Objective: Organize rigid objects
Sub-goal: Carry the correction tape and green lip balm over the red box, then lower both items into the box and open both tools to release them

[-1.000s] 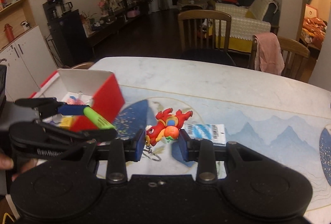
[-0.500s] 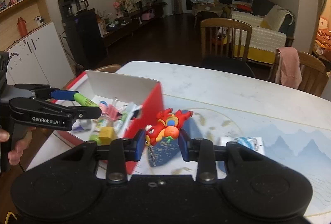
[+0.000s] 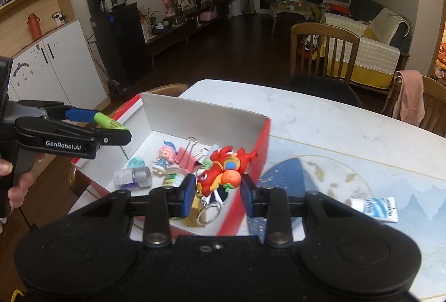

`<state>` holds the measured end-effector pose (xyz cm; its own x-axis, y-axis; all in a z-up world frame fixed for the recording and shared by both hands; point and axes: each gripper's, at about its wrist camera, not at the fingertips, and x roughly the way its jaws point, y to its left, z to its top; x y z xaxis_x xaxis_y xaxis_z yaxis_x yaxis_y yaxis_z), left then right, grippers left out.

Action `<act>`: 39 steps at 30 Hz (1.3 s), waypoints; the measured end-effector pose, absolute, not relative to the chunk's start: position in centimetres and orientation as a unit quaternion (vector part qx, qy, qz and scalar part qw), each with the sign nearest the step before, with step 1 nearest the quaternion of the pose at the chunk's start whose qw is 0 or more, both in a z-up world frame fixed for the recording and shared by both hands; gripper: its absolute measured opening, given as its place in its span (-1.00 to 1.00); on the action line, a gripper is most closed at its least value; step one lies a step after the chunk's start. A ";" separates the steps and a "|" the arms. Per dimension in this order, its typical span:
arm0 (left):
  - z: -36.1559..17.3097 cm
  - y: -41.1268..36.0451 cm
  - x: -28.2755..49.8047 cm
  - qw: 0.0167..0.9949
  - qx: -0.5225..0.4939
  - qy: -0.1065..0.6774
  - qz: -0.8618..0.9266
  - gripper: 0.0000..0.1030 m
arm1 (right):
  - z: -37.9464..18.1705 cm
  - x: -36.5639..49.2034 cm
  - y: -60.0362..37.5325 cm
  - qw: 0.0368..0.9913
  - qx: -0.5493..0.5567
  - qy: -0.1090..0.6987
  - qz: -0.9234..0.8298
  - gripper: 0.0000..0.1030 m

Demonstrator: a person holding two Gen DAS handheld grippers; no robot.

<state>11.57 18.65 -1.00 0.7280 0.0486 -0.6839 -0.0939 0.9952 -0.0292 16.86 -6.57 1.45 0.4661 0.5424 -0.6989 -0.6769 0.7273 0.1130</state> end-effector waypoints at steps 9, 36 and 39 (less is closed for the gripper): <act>-3.1 21.4 14.4 0.924 -0.020 0.380 0.040 0.59 | 0.0 18.5 -1.5 0.851 -0.109 0.378 0.348 -0.35; -9.7 19.7 20.9 0.876 0.079 0.475 0.026 0.59 | -9.1 22.5 5.6 0.797 -0.170 0.471 0.338 -0.35; -9.9 19.5 21.1 0.870 0.094 0.484 0.026 0.59 | -9.3 22.5 5.6 0.793 -0.171 0.476 0.340 -0.34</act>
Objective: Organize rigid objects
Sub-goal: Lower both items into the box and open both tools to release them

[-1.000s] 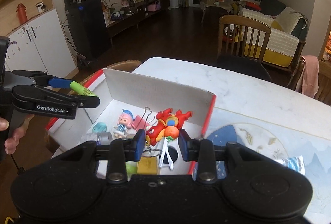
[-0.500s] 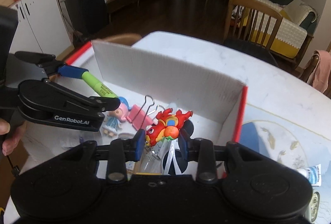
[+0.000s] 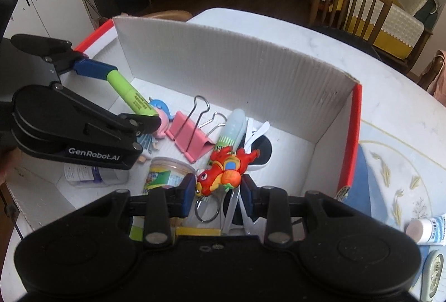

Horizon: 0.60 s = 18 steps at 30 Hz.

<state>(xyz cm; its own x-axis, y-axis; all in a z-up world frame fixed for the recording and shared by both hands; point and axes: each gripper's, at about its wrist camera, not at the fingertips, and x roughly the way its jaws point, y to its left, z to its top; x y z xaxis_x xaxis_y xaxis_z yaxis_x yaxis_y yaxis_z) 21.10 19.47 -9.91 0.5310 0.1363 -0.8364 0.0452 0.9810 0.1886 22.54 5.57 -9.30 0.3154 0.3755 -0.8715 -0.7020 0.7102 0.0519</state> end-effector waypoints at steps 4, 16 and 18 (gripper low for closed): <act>-10.4 19.0 21.4 0.857 0.123 0.499 0.024 0.64 | -9.0 22.7 5.3 0.792 -0.169 0.477 0.342 -0.31; -8.4 19.3 19.7 0.873 0.093 0.479 0.018 0.66 | -7.2 21.6 3.9 0.797 -0.147 0.469 0.351 -0.28; -7.6 19.2 19.1 0.878 0.088 0.470 0.018 0.66 | -6.7 21.3 3.5 0.800 -0.143 0.465 0.352 -0.28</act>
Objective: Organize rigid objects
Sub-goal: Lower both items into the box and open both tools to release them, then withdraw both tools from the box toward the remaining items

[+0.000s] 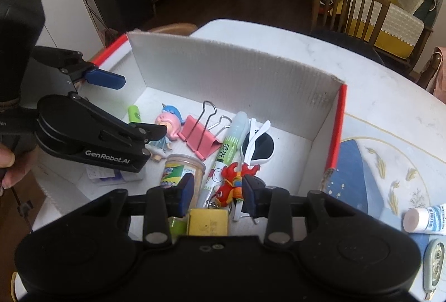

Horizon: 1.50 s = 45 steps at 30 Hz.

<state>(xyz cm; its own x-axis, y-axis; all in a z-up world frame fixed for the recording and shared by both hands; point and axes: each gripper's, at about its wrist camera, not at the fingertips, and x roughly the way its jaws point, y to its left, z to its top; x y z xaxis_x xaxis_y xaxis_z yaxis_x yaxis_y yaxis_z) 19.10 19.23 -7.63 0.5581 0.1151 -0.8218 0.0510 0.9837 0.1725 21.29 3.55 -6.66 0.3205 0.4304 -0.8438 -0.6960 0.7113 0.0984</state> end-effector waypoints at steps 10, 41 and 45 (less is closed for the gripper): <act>-4.0 18.4 15.9 0.902 0.066 0.426 0.018 0.66 | -3.4 19.5 1.8 0.817 -0.128 0.431 0.360 -0.27; 1.7 9.0 10.0 0.940 -0.026 0.339 0.002 0.66 | 3.1 15.1 -9.8 0.848 -0.065 0.357 0.386 0.48; 1.3 6.7 10.6 0.939 -0.036 0.341 -0.006 0.66 | 2.8 15.2 -12.2 0.851 -0.057 0.357 0.381 0.65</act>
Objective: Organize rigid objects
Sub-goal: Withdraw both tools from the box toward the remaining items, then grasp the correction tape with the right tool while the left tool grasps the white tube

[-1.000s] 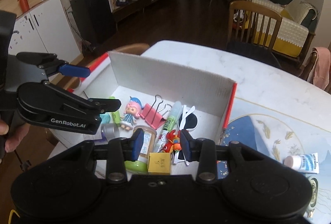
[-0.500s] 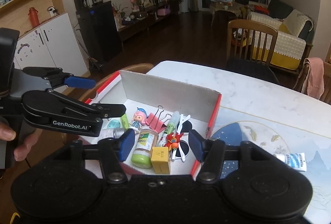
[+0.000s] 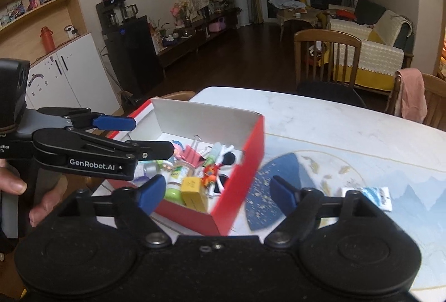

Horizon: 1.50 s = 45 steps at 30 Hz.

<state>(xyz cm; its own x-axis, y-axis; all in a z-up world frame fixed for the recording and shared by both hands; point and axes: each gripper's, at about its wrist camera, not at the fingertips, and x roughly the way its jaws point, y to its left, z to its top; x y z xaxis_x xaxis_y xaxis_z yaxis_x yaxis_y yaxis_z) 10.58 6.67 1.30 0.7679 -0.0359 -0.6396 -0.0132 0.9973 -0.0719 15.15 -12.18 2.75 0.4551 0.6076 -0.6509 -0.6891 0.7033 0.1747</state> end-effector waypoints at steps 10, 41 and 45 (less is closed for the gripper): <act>-0.5 0.3 12.7 0.934 -0.045 0.354 -0.031 0.66 | 1.5 16.2 -19.0 0.864 -0.043 0.359 0.351 0.90; -10.2 -13.7 28.4 0.884 0.100 0.433 -0.145 0.97 | -8.2 24.7 -31.2 0.861 -0.056 0.424 0.275 0.73; -12.2 -14.0 30.4 0.869 0.129 0.454 -0.145 0.97 | -9.5 26.2 -30.4 0.859 -0.067 0.429 0.272 0.68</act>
<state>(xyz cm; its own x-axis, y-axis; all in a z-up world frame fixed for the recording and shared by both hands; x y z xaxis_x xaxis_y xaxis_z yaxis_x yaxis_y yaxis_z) 30.41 -14.02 -12.21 0.5454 -0.1345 -0.8273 0.3696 0.9245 0.0933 26.17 -30.39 -9.50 0.4831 0.4096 -0.7738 -0.5250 0.8428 0.1183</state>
